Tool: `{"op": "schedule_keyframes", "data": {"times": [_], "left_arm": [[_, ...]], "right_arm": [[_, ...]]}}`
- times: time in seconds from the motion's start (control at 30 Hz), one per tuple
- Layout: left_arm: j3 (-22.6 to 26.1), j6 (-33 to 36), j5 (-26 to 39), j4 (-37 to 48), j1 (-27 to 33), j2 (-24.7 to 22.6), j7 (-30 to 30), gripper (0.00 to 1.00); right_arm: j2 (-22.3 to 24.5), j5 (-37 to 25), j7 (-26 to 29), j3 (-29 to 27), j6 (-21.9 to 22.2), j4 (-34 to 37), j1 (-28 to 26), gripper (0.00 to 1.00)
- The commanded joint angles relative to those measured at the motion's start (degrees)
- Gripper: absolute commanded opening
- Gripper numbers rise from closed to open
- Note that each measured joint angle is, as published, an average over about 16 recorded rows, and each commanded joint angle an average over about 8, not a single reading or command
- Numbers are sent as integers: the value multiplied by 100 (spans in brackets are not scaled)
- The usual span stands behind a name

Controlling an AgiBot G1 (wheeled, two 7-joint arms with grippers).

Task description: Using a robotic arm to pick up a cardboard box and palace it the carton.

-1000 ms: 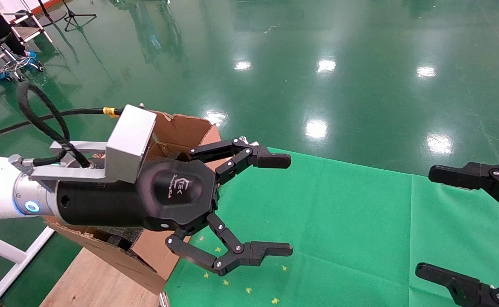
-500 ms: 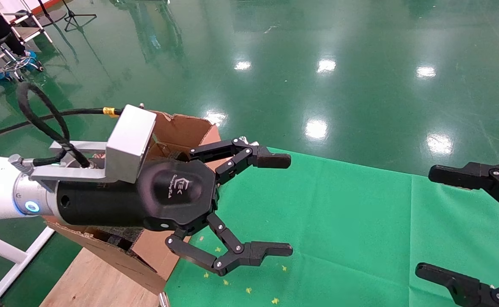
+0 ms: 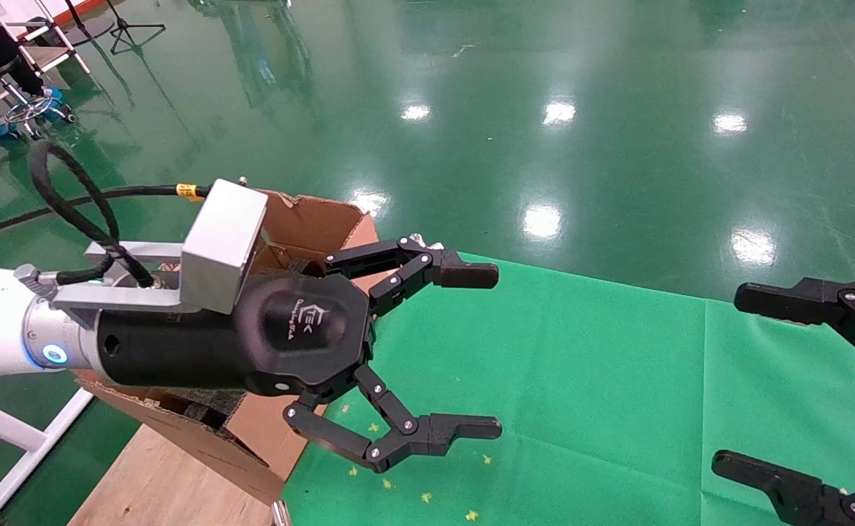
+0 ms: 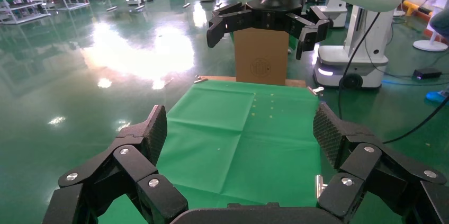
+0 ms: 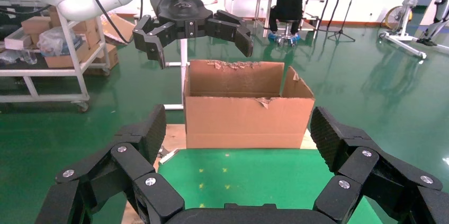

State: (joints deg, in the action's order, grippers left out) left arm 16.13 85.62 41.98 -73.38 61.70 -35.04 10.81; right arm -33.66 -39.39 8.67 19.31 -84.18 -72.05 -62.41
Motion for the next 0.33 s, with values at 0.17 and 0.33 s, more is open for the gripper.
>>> {"op": "schedule_keyframes", "data": {"times": [0.17,0.33], "left_arm": [[0,0,-1,0,0,0,0,100],[0,0,-1,0,0,0,0,100]], "right_arm": [[0,0,0,0,0,0,0,100],[0,0,0,0,0,0,0,100]]}}
